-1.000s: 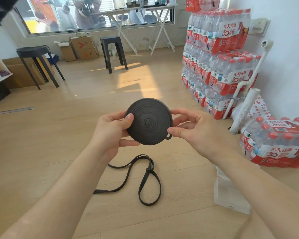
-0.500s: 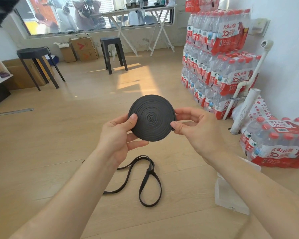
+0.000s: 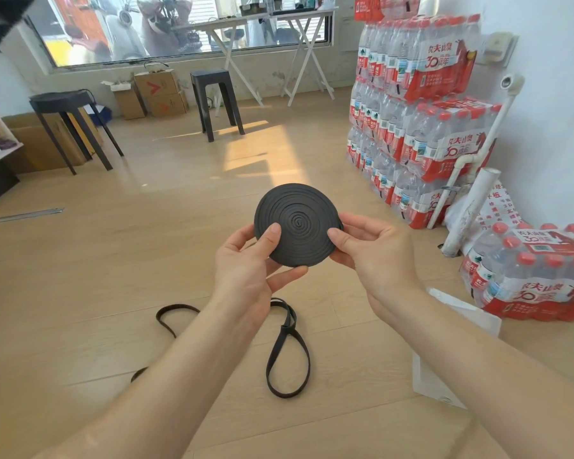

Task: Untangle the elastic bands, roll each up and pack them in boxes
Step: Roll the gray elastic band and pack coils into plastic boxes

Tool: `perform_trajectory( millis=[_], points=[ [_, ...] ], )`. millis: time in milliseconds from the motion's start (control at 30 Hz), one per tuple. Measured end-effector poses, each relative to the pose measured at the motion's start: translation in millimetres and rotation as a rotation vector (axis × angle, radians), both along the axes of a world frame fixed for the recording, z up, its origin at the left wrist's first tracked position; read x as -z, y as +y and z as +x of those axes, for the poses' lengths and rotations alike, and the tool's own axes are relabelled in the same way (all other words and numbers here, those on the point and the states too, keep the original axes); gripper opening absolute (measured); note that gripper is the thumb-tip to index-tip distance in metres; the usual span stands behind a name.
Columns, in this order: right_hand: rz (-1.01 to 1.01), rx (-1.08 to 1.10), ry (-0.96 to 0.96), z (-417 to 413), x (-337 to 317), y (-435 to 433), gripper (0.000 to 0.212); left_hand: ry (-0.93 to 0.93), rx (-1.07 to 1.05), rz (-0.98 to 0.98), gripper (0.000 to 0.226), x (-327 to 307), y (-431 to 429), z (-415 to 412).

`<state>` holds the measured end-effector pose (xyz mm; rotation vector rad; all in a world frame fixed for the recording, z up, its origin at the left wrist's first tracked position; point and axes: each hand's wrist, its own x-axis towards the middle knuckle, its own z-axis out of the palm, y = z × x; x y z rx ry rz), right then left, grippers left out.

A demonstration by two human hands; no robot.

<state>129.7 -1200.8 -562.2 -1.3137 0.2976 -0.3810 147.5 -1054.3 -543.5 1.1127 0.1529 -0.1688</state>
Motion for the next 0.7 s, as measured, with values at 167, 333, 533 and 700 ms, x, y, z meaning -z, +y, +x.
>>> perform_trajectory(
  millis=[167,333,533,700],
  points=[
    [0.077,-0.045,0.069,3,4,-2,0.023,-0.010,0.033,0.001,0.017,1,-5,-5],
    [0.118,-0.054,0.110,5,6,-5,0.027,-0.005,0.074,0.020,0.022,2,-11,-9],
    [-0.004,-0.067,0.121,3,-1,-18,0.028,0.013,0.269,0.402,0.036,-3,-1,-6],
    [-0.179,-0.080,0.047,-8,-12,-31,0.026,-0.192,0.314,0.731,0.025,-15,6,1]
  ],
)
